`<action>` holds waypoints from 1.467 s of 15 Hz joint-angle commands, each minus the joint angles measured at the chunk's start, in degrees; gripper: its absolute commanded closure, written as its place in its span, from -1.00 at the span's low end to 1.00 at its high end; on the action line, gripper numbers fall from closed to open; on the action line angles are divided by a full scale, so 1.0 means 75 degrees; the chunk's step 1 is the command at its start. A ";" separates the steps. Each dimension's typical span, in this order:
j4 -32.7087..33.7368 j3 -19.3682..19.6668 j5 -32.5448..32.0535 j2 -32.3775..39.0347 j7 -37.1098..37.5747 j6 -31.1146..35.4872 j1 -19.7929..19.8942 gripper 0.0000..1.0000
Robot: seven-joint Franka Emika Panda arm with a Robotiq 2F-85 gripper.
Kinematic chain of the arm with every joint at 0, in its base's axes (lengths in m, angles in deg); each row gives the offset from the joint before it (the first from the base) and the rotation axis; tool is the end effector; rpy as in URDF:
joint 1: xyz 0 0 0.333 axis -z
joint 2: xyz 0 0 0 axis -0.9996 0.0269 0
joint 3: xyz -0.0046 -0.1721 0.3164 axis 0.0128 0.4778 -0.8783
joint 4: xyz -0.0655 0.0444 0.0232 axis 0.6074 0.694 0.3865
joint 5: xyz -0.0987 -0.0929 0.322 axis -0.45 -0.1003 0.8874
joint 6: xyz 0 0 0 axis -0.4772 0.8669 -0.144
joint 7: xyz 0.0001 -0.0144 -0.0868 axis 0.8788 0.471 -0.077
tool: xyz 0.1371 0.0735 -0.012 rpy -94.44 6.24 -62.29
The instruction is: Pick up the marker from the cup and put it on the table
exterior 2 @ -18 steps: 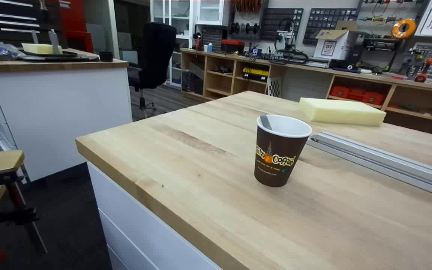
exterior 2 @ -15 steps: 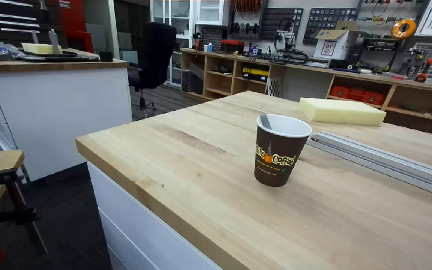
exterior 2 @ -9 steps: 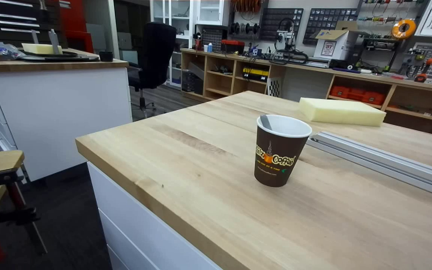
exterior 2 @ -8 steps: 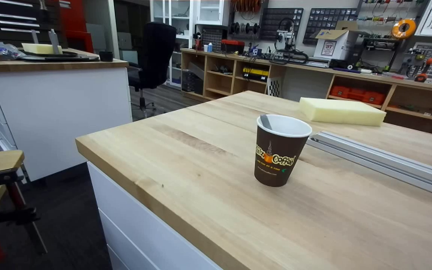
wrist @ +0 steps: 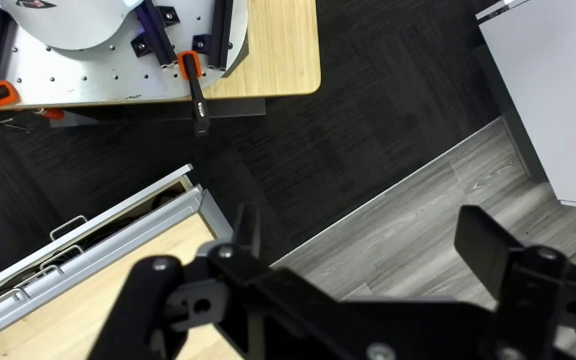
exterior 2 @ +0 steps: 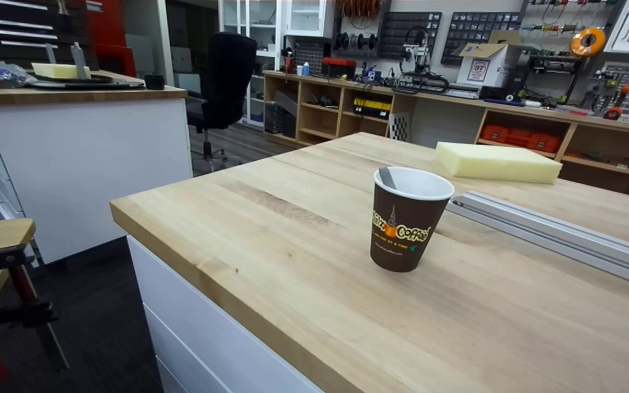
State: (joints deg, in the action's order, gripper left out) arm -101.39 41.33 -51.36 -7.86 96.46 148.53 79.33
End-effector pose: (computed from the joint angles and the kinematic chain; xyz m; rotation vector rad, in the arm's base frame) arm 0.2217 0.1735 0.5350 -2.9066 0.1039 0.3762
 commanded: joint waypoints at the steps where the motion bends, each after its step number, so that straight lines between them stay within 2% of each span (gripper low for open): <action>1: 0.0048 -0.0048 -0.0470 0.0189 -0.0308 0.0108 0.0262 -1.00; 5: 0.0099 0.0087 -0.1501 0.0522 -0.0757 0.0616 0.0551 -1.00; 11: 0.0294 0.0753 -0.2747 0.1332 -0.1334 0.2007 0.1068 -1.00; 18: 0.0709 0.1568 -0.2976 0.2623 -0.1907 0.3386 0.1403 -1.00; 22: 0.1042 0.1787 -0.3089 0.3340 -0.2078 0.3870 0.1510 -1.00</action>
State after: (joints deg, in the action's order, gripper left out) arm -96.52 53.92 -73.14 13.16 82.21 175.74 89.84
